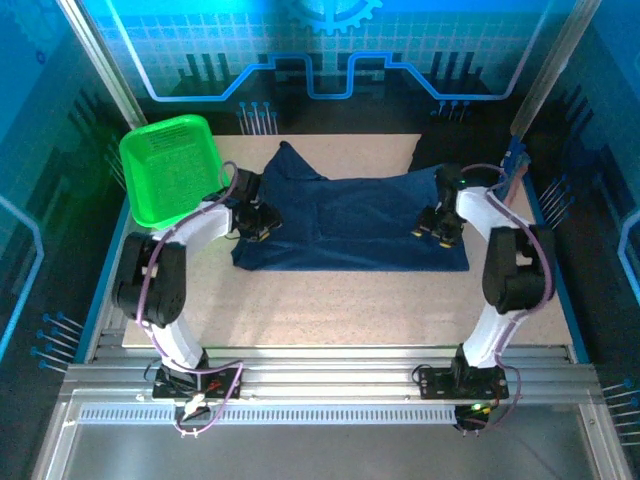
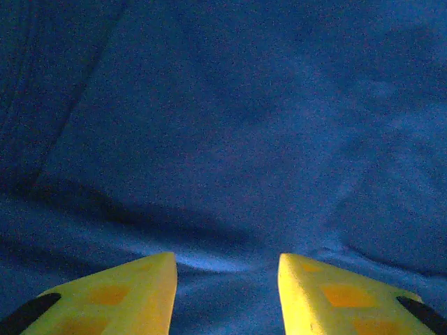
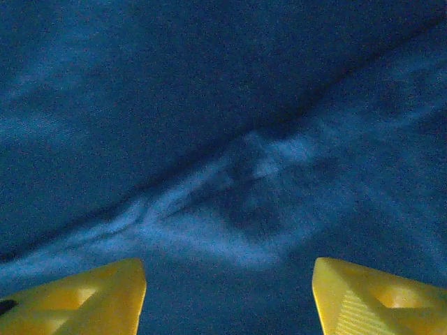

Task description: Fold and stack the t-shirts

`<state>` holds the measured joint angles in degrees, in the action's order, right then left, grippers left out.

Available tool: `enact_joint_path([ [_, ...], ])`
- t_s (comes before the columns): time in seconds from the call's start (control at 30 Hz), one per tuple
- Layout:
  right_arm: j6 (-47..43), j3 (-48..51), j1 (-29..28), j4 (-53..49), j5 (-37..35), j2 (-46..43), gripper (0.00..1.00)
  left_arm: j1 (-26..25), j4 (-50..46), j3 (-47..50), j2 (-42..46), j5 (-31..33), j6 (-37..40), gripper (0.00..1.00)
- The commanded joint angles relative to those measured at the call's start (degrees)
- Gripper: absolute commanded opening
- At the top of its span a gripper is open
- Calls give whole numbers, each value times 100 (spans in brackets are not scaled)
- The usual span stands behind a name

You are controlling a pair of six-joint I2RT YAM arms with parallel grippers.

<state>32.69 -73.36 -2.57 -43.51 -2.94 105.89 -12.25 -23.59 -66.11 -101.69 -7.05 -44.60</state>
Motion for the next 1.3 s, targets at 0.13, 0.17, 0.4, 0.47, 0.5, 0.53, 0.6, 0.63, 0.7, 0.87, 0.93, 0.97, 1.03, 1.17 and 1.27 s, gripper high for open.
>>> enact_joint_path([
  [0.13,371,12,-159,-348,-249,628,62,279,43,512,-438,-204,-505,40],
  [0.17,408,92,-178,-443,-346,589,63,280,34,741,-350,-112,-507,40],
  [0.4,435,928,-600,-598,-519,-172,63,291,-185,1897,378,10,-520,39],
  [0.47,527,1231,-784,-615,-466,-485,63,283,-316,2230,718,62,-528,39],
  [0.5,578,1379,-863,-630,-462,-619,63,285,-391,2368,901,71,-540,39],
  [0.53,648,1530,-947,-646,-453,-759,63,285,-460,2521,1097,68,-565,39],
  [0.6,757,1816,-1054,-672,-432,-993,63,282,-635,2774,1452,98,-638,40],
  [0.63,807,1954,-1084,-685,-419,-1098,63,280,-691,2911,1643,89,-690,40],
  [0.7,891,2229,-1125,-668,-357,-1280,64,280,-782,3128,1954,31,-831,40],
  [0.87,1039,2687,-1220,-704,-347,-1552,64,277,-1090,3554,2639,0,-1088,43],
  [0.93,1067,2734,-1222,-661,-346,-1612,65,285,-1162,3552,2811,69,-1069,48],
  [0.97,1062,2690,-1222,-659,-341,-1649,66,285,-1154,3470,2845,50,-1058,52],
  [1.03,1024,2494,-1236,-705,-340,-1780,68,280,-1179,3114,2831,-13,-1027,60],
  [1.17,786,1762,-1289,-922,-267,-2276,76,259,-1552,1758,2707,54,-766,78],
  [1.27,194,1304,-1346,-779,79,-2801,87,258,-1721,602,2418,161,-491,86],
])
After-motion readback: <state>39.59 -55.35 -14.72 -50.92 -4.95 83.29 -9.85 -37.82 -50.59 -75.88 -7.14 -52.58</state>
